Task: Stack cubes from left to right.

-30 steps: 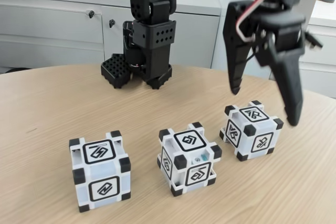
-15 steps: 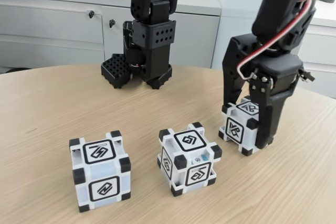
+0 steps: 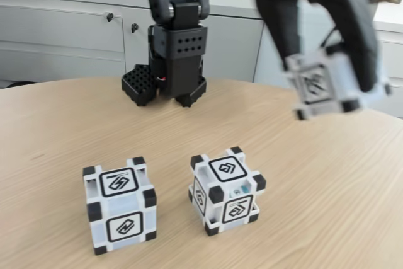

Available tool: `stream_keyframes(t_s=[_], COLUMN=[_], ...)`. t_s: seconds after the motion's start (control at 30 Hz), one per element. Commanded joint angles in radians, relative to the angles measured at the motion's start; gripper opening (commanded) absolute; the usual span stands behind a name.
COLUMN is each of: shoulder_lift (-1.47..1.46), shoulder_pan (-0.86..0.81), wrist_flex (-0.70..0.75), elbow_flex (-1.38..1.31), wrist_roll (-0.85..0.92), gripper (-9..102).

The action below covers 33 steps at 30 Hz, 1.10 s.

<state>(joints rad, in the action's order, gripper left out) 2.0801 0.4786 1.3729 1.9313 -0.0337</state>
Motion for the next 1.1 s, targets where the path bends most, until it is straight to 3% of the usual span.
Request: stream_keyframes(t_s=[0.0,0.23,0.5,1.07], shoulder_lift=[0.058,0.041,0.038,-0.179], shoulder_pan=[-0.156,-0.426,-0.598,-0.673], wrist_flex=[0.0,0.0,0.048,0.104], elbow_flex=[-0.018,-0.018,-0.018,-0.035], wrist_roll=[0.083,0.221,0.318,0.298], gripper=[0,0,0,0])
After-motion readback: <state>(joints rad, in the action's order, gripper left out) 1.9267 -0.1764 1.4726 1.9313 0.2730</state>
